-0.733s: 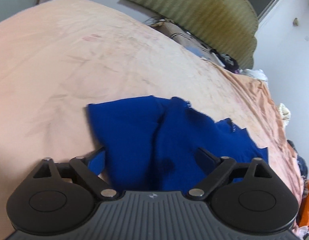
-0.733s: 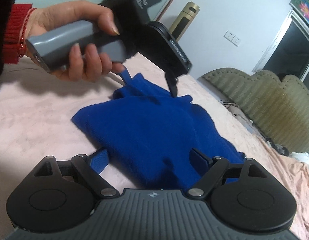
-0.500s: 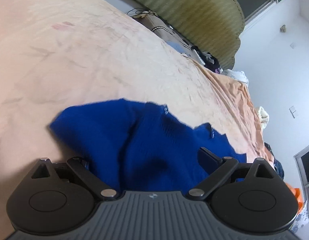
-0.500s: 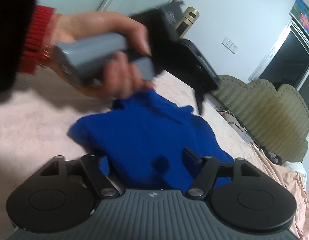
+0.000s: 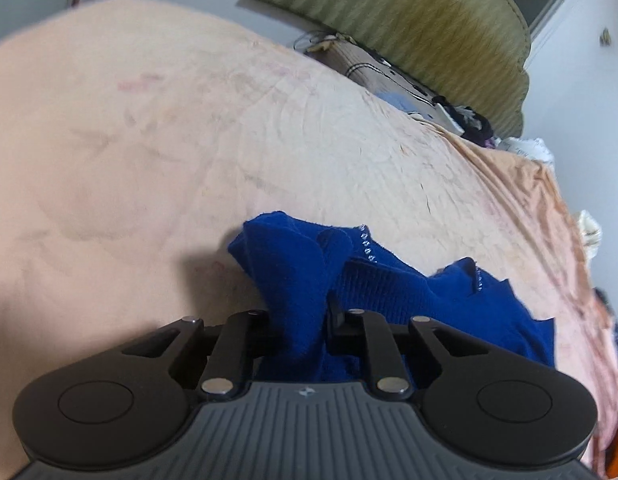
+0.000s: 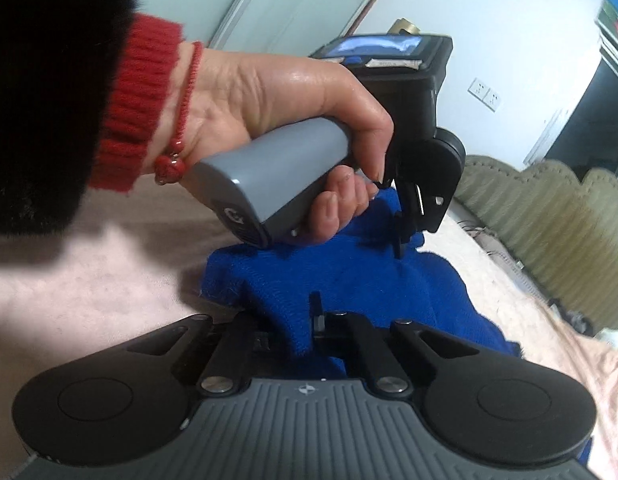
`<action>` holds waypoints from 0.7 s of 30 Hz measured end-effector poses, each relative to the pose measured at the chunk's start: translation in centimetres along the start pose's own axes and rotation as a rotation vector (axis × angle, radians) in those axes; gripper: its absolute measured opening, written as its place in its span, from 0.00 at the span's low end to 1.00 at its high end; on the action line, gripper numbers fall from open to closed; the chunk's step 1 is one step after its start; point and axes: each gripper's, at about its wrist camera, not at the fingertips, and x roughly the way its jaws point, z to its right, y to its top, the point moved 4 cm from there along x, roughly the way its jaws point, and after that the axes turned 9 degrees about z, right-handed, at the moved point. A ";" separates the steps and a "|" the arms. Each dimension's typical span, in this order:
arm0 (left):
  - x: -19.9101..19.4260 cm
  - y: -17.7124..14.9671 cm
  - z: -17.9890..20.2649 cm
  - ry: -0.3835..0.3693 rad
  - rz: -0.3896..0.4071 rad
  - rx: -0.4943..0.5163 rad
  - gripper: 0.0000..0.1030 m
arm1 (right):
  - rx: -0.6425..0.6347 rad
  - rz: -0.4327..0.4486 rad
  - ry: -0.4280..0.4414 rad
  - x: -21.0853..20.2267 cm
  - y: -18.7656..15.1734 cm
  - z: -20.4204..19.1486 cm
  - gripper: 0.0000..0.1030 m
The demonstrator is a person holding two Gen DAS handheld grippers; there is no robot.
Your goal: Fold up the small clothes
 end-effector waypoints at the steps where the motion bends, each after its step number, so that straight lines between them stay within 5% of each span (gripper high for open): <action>1: -0.7 0.2 0.6 0.014 0.020 0.024 0.15 | 0.013 0.011 0.003 -0.5 0.0 0.4 0.04; 7: -3.7 1.4 3.1 0.078 0.088 0.051 0.14 | 0.076 0.106 -0.026 -4.0 0.5 3.2 0.04; 11: -3.6 0.9 5.7 0.152 0.099 0.148 0.14 | 0.132 0.089 -0.058 -4.5 -0.6 5.2 0.04; 21: -3.7 0.9 12.0 0.181 0.119 0.248 0.14 | 0.279 0.102 -0.196 -7.9 -3.8 11.2 0.04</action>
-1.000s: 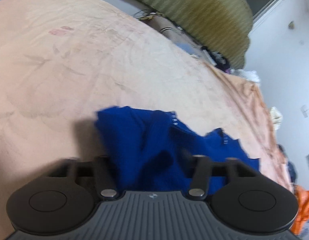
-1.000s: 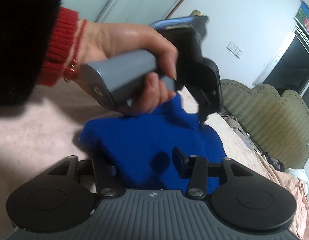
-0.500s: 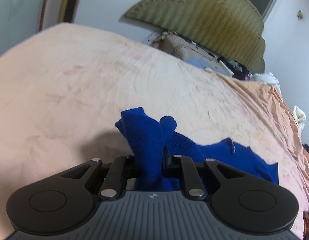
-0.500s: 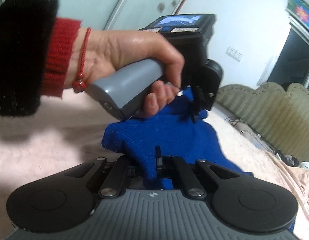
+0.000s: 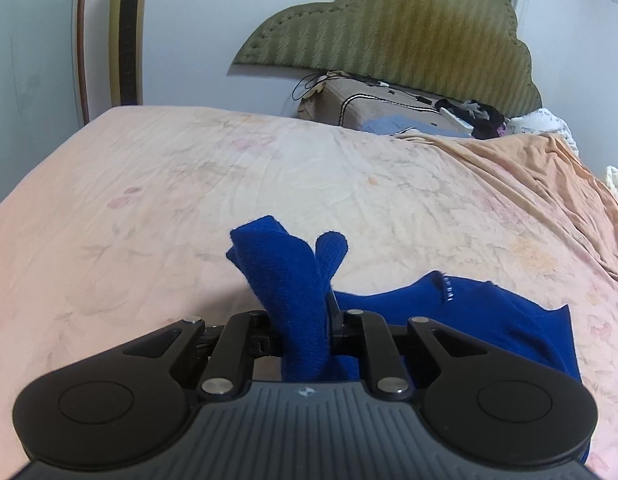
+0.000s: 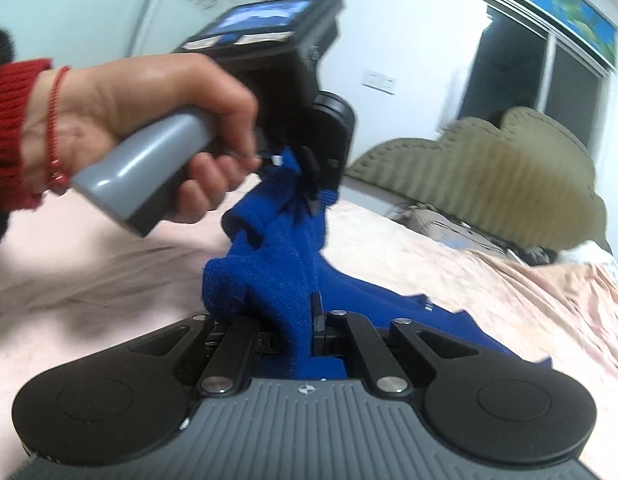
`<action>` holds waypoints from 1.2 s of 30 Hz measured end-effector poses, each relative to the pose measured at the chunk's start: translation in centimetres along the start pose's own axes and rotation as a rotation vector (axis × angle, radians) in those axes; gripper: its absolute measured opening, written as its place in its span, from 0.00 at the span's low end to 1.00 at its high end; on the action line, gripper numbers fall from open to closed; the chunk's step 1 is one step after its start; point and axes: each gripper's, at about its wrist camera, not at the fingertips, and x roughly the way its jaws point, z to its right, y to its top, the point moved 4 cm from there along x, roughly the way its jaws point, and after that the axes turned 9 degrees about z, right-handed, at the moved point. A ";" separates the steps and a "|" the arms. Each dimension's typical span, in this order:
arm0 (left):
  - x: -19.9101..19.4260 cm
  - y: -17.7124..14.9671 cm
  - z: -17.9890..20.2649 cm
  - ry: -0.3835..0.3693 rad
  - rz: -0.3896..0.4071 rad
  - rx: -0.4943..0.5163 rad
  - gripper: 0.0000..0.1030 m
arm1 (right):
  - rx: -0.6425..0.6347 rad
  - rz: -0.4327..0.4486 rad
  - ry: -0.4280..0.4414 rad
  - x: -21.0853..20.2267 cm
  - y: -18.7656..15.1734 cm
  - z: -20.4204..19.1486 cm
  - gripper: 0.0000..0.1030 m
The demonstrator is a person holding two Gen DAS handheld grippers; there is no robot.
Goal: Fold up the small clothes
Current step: 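Hold the gathered sweater with both grippers and fold it over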
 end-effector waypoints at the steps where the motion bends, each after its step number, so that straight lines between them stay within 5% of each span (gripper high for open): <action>1: 0.0 0.1 0.5 0.002 0.002 0.006 0.14 | 0.002 0.002 -0.012 -0.2 -0.1 0.4 0.04; 36: 3.3 -1.1 15.4 -0.086 -0.025 0.195 0.14 | 0.145 -0.042 -0.207 -5.2 -5.3 8.7 0.04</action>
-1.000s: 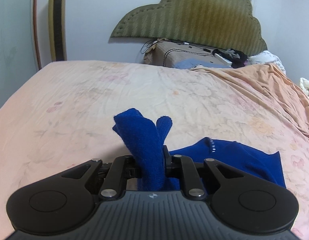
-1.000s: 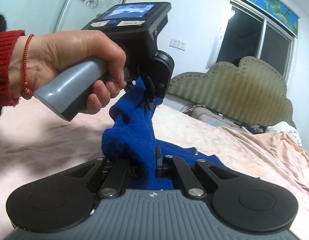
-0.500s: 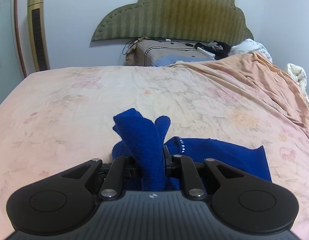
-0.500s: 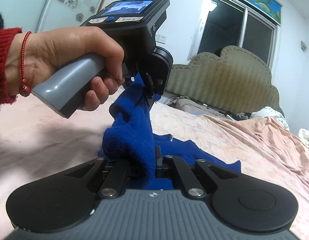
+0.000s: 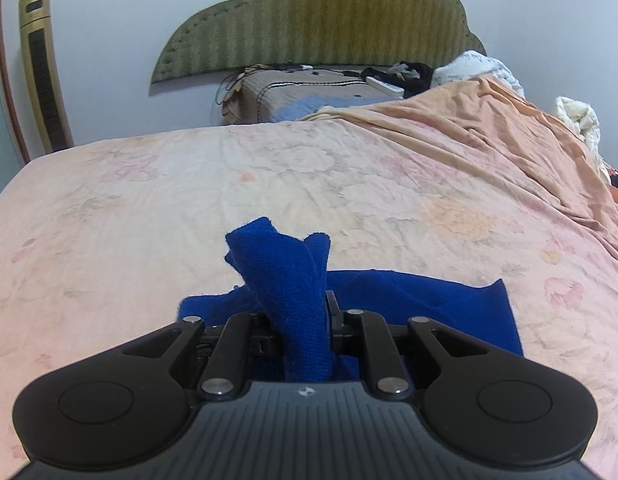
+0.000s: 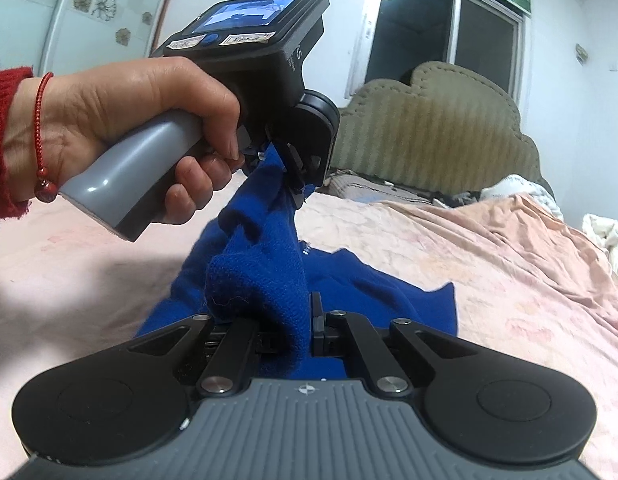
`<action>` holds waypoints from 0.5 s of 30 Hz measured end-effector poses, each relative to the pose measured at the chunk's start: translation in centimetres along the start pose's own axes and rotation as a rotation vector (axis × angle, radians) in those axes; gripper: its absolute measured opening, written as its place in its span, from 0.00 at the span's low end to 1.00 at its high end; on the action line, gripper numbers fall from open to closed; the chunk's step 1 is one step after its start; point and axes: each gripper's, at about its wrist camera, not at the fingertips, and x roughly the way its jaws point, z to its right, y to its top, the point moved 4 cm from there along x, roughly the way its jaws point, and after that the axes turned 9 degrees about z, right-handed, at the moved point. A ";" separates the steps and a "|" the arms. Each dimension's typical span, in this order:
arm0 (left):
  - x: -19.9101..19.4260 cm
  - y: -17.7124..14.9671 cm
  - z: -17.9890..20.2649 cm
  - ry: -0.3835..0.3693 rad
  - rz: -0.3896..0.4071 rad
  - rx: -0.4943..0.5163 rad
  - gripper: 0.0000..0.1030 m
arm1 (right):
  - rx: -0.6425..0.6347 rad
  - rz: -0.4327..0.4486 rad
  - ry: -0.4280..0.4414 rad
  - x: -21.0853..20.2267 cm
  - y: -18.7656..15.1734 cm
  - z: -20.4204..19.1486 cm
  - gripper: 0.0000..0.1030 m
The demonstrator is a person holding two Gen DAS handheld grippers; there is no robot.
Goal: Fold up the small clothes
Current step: 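Hold the gathered sweater with both grippers and fold it over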
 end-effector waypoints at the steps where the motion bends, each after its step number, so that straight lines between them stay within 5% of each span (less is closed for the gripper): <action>1: 0.3 0.0 0.5 -0.004 -0.004 0.003 0.14 | 0.007 -0.003 -0.004 0.0 -0.1 0.3 0.04; 15: 3.9 -0.6 5.3 -0.028 -0.052 0.064 0.14 | 0.113 -0.051 -0.050 0.6 -2.0 3.8 0.04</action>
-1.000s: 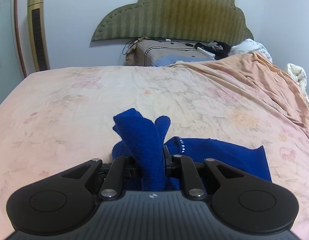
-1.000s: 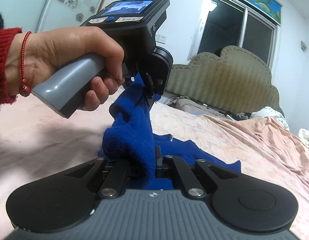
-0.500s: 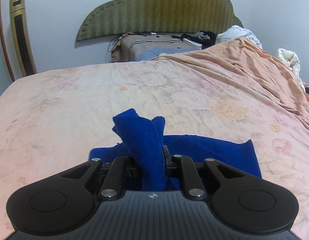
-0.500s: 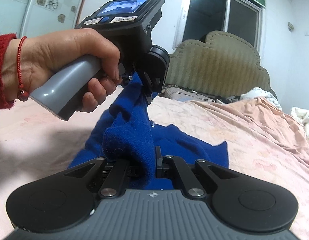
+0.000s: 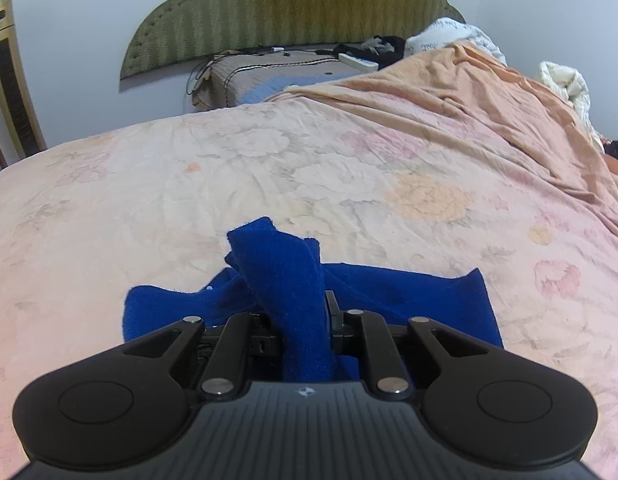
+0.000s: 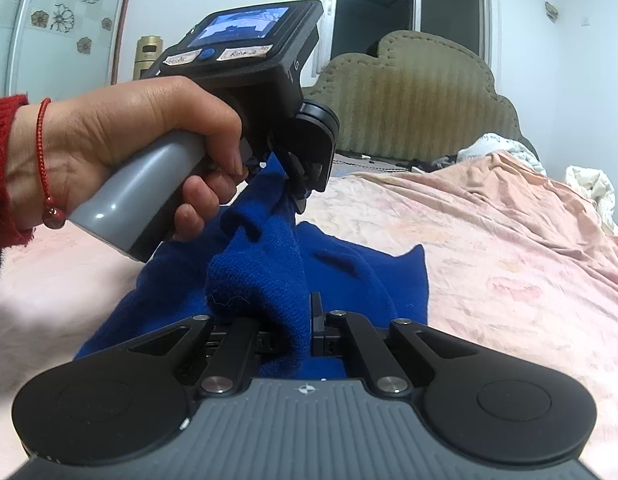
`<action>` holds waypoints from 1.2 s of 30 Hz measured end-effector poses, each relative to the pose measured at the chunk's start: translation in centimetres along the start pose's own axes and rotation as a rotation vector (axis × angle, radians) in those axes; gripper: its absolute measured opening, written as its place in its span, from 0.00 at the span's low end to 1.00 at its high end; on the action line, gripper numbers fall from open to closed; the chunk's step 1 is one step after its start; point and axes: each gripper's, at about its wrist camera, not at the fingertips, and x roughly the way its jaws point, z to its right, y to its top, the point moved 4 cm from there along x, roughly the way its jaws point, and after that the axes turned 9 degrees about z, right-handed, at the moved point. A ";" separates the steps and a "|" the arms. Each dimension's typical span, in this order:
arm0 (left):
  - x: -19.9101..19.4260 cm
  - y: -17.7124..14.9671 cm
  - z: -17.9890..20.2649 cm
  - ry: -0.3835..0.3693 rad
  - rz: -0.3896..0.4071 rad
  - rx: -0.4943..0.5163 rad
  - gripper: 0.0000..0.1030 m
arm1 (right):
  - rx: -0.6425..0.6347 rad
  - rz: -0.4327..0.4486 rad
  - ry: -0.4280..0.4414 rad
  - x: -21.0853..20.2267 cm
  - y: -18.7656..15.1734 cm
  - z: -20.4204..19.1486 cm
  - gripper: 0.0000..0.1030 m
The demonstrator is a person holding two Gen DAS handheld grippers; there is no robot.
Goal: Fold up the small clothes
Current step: 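Hold the gathered sweater with both grippers and fold it over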
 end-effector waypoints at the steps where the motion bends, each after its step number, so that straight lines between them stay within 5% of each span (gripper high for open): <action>1: 0.1 0.0 0.2 -0.002 -0.003 0.004 0.14 | 0.004 -0.002 -0.002 0.0 0.0 0.1 0.04; 13: 1.6 -0.3 2.9 -0.032 -0.026 0.041 0.14 | 0.039 -0.023 -0.038 0.2 -0.7 1.8 0.04; 20: 3.5 -0.9 4.6 -0.056 -0.054 0.078 0.20 | 0.162 -0.080 -0.020 0.9 -1.7 3.6 0.04; 22: 3.6 -0.9 4.7 -0.068 -0.047 0.075 0.27 | 0.208 -0.099 -0.006 1.2 -2.0 4.1 0.05; 26: 3.4 -0.1 4.5 -0.082 -0.001 0.048 0.76 | 0.302 -0.133 0.028 1.6 -2.6 5.0 0.06; 27: 3.1 0.3 4.2 -0.068 0.029 0.039 0.80 | 0.328 -0.141 0.036 1.7 -2.7 5.3 0.06; 36: 1.0 1.6 -0.2 -0.028 0.089 -0.065 0.80 | 0.581 -0.194 0.110 2.6 -3.9 8.0 0.22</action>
